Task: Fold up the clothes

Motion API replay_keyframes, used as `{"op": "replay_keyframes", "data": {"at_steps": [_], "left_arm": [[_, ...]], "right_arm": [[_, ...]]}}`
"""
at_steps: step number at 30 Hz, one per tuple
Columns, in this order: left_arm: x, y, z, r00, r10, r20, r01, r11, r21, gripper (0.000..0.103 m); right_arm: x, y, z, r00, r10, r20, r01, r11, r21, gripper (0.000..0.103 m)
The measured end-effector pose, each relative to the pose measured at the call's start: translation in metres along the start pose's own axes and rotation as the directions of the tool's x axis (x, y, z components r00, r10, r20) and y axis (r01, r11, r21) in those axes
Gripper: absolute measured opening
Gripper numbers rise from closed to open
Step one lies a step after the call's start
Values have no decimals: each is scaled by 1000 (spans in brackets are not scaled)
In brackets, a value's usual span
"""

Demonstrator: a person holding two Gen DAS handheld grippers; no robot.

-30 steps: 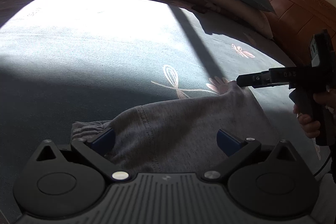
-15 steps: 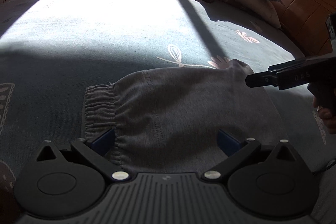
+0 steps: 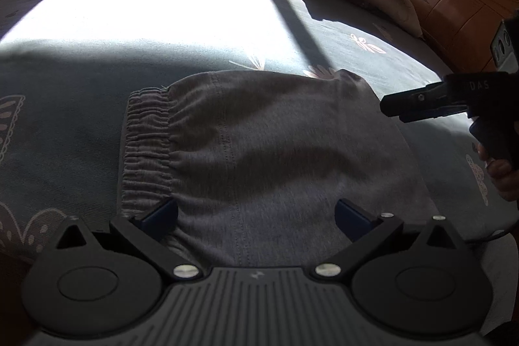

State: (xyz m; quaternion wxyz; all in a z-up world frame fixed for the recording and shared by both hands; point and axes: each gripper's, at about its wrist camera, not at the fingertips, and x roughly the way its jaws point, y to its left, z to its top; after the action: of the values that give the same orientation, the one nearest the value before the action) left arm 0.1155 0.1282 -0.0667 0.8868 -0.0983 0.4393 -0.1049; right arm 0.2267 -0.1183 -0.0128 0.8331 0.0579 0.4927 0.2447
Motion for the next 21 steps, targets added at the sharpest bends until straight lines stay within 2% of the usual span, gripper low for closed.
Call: {"op": "replay_keyframes", "data": {"at_steps": [5,7,10,14,18,21], "left_arm": [[-11,3,-1,1000,-14,21,14,1000,-1,102],[-19,4,0,999,-16,40,16,1000,-6,102],[-25,0,-1,998,-31,56,31,1000,-3,102],[-20,-4,-8,998,-47,39,47,999,-6,102],[-12,-6,-22,998,-48,27,48,999,6,102],[-20,-7,-17,998,-50,42,49,999,18,102]], "right_arm": [[6,-39,-31,997,63,-41,-54,980,192,103],[2,-50,-44,998,59,-30,-50,969,242,103],[-15,-57,-60,992,121,21,-122,943,311,103],[-26,-49,-80,977,209,42,-211,917,340,103],[-19,-45,-104,983,182,-19,-164,920,357,103],[-25,-45,-112,984,178,1,-167,919,358,103]]}}
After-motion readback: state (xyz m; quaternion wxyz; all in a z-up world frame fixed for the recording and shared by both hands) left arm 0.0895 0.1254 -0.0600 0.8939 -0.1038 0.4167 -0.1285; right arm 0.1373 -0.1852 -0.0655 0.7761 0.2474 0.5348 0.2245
